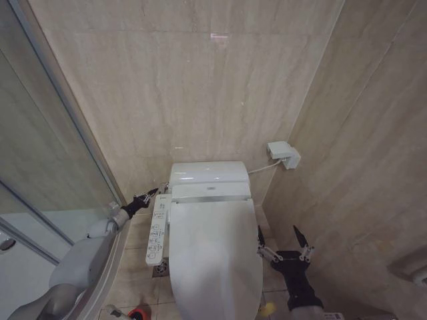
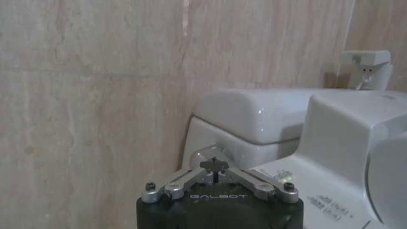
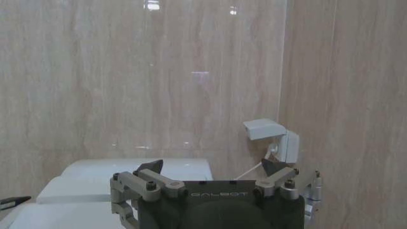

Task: Open the toilet lid, clean the toilet bowl with a toilet brush, close the toilet lid, and flush.

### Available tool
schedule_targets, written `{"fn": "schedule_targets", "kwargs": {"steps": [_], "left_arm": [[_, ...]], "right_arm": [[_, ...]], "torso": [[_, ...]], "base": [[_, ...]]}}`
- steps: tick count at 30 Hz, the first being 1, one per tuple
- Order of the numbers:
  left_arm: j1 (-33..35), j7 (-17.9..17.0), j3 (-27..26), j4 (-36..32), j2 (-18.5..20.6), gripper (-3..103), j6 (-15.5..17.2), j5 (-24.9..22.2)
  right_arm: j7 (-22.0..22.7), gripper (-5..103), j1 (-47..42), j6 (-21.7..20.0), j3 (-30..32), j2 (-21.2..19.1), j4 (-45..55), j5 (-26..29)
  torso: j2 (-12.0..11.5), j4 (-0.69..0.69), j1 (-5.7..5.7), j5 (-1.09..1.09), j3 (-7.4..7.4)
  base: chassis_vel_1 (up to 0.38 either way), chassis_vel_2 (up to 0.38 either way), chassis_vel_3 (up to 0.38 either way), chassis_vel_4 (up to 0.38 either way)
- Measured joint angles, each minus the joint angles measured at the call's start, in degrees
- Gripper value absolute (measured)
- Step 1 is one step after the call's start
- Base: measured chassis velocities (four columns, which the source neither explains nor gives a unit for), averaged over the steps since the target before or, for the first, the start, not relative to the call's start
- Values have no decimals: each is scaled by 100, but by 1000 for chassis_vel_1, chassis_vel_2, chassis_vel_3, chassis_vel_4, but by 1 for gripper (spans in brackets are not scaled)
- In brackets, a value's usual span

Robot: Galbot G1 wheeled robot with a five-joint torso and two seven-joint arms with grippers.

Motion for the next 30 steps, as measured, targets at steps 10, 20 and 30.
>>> {"fn": "schedule_targets", "kwargs": {"steps": [10,20,30], "left_arm": [[-92,179,-21,156,-23,0,-17,90],[-128,190,6,102,-69,0,-32,122],[-157,218,18,164,-70,0,-33,139]], "right_arm": [[0,100,0,0,0,1,0,0],[0,100,0,0,0,1,0,0],[0,100,0,0,0,0,0,0]], "torso": [[0,-1,0,0,0],[0,-1,0,0,0],[0,-1,0,0,0]], "base": [[0,0,0,0],[0,0,0,0],[0,0,0,0]]}}
